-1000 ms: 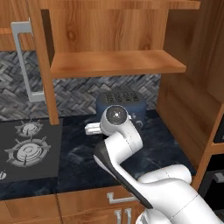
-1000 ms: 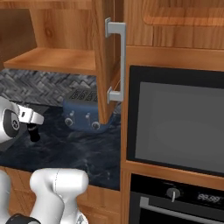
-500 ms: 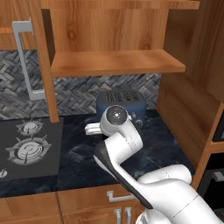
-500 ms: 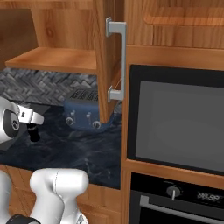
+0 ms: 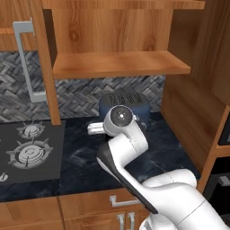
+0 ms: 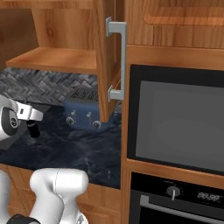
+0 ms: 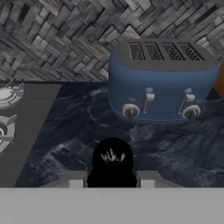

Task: Sort all alcoholic drinks to one cabinet, and non-alcoholic drinks to the other.

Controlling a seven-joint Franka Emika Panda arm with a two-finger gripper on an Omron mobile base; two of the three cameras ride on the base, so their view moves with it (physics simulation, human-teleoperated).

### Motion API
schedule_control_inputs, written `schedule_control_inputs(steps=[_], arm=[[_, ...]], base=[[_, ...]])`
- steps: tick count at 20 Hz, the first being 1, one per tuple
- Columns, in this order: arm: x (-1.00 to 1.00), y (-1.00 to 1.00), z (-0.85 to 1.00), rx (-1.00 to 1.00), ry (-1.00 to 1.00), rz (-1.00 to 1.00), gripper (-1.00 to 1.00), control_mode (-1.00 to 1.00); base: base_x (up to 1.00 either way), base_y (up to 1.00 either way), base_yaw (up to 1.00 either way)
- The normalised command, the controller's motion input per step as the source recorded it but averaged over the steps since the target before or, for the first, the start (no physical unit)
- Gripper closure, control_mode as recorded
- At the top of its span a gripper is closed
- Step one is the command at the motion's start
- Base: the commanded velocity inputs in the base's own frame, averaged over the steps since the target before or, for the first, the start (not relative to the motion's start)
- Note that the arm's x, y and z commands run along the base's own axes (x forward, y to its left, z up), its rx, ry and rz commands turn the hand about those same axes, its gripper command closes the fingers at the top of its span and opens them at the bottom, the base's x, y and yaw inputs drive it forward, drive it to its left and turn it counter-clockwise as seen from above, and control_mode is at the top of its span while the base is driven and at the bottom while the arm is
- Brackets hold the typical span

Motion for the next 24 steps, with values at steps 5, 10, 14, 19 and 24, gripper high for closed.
schedule_control_inputs(steps=[5,10,14,19,24], arm=[[0.0,0.0,0.46,-0.02,-0.02,0.0,1.0,-1.0],[0.03,0.0,0.49,-0.02,0.0,0.0,1.0,-1.0],[0.05,0.0,0.52,-0.02,0.0,0.0,1.0,-1.0],[0.08,0.0,0.46,-0.06,-0.05,0.0,1.0,-1.0],[0.09,0.0,0.41,-0.06,-0.08,0.0,1.0,-1.0]], base=[[0.0,0.0,0.0],[0.0,0.0,0.0],[0.0,0.0,0.0],[0.0,0.0,0.0],[0.0,0.0,0.0]])
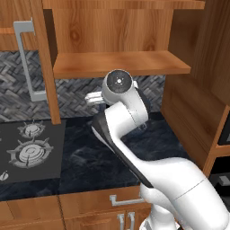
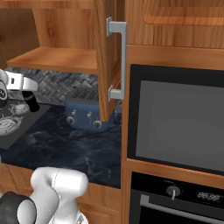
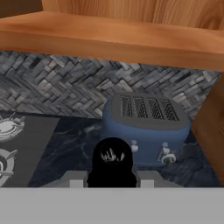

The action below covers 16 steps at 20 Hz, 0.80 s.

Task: Sort all alcoholic drinks to one cabinet, and non-alcoholic drinks to the other.

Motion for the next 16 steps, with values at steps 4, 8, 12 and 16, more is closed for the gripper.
schedule_control_inputs(steps=[4,8,12,16], arm=[[0.13,-0.03,0.38,-0.05,-0.04,0.0,1.0,-1.0],[0.14,-0.06,0.37,-0.04,-0.02,0.0,1.0,-1.0],[0.14,-0.05,0.36,-0.03,-0.01,0.0,1.0,-1.0],[0.1,-0.06,0.31,-0.03,-0.01,0.0,1.0,-1.0]], base=[[0.0,0.0,0.0],[0.0,0.0,0.0],[0.0,0.0,0.0],[0.0,0.0,0.0]])
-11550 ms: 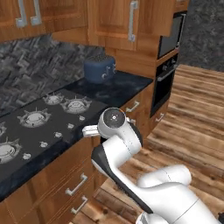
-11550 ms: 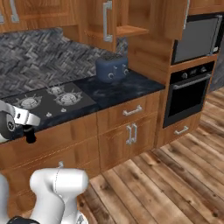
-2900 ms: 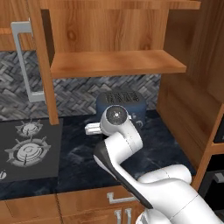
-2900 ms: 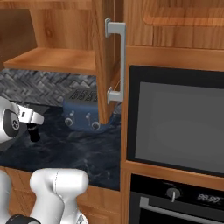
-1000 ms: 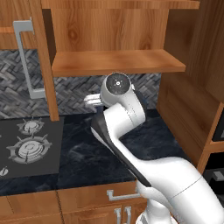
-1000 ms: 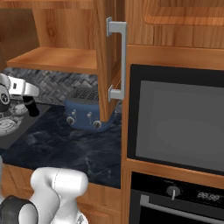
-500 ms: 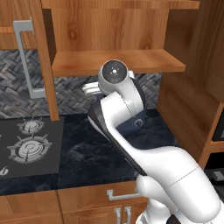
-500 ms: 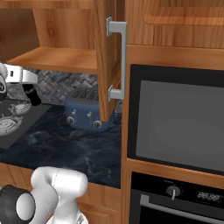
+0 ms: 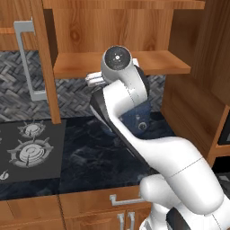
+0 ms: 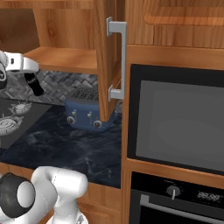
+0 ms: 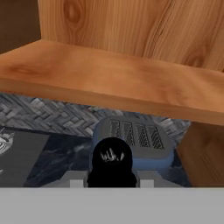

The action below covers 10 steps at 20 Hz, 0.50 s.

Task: Sort all alcoholic drinks to one cabinet, and non-alcoholic drinks to the other.

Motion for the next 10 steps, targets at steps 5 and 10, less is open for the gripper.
schedule_control_inputs(steps=[5,10], arm=[[0.08,-0.06,0.33,-0.03,-0.02,0.0,1.0,-1.0],[0.08,-0.08,0.3,-0.04,-0.05,0.0,1.0,-1.0]], base=[[0.0,0.0,0.0],[0.0,0.0,0.0]])
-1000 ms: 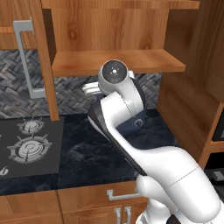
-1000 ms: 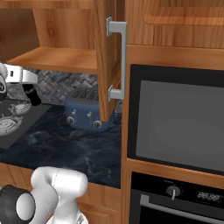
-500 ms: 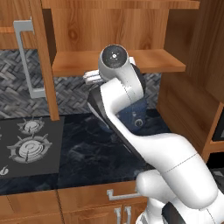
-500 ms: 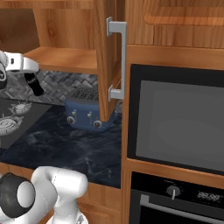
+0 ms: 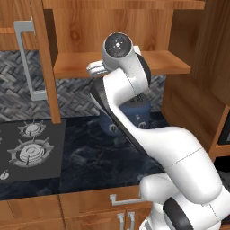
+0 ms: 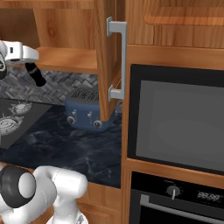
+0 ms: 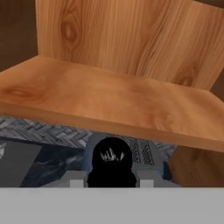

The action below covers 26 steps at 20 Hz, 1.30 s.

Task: Sort all alcoholic drinks to one cabinet, and non-alcoholic drinks to the other.

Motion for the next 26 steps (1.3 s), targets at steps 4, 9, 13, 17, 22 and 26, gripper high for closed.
schedule_control_inputs(steps=[4,9,13,17,22,26], arm=[[0.11,-0.07,0.28,-0.04,-0.07,0.0,1.0,-1.0],[0.13,-0.07,0.25,-0.03,-0.09,0.0,1.0,-1.0],[0.18,-0.06,0.18,-0.01,-0.08,0.0,1.0,-1.0],[0.22,-0.08,0.15,0.0,-0.07,0.0,1.0,-1.0],[0.32,-0.11,0.16,0.0,-0.03,0.0,1.0,-1.0],[0.38,-0.07,0.09,0.0,-0.01,0.0,1.0,-1.0]], base=[[0.0,0.0,0.0],[0.0,0.0,0.0],[0.0,0.0,0.0],[0.0,0.0,0.0],[0.0,0.0,0.0],[0.0,0.0,0.0]])
